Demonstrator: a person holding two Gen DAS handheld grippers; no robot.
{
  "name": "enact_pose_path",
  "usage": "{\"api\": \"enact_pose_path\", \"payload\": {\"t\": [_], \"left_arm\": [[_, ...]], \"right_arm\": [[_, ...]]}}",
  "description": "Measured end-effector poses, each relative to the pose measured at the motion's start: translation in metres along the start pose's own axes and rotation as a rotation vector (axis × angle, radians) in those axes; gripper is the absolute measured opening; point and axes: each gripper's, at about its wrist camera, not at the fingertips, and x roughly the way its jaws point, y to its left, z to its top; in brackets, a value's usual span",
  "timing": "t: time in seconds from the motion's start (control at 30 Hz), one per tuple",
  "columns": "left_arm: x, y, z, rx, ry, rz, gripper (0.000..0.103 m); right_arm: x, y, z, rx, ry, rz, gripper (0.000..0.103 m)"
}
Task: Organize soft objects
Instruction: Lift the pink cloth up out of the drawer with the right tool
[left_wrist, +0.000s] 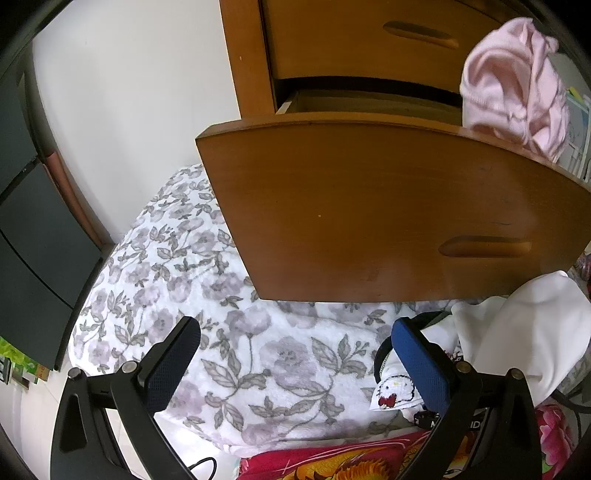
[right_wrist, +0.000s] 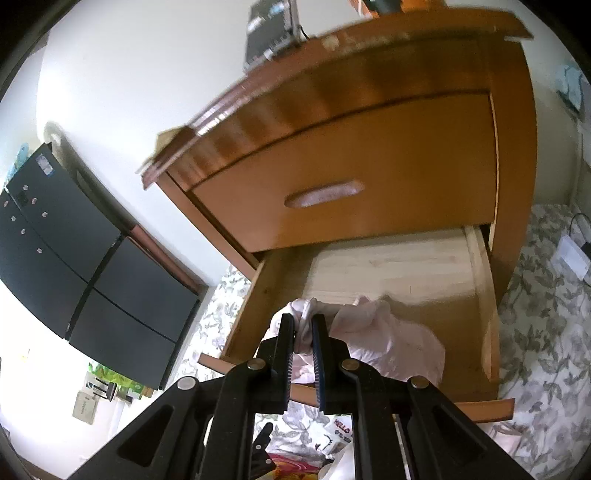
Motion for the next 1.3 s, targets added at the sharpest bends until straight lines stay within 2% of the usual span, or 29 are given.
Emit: {"api": "enact_pose_path", "payload": {"t": [0.73, 1.3], "left_arm": [[-0.013, -0.009, -0.002, 0.042, -0.056, 0.050, 0.103], [-0.028, -0.009, -0.006, 0.041, -0.124, 0.065, 0.103]], "right_arm": [[-0.086, 0.039, -0.002, -0.072, -0.177, 0.033, 0.010], [-0.155, 0.060, -0.016, -0.115, -0.272, 0.003, 0.010]]}}
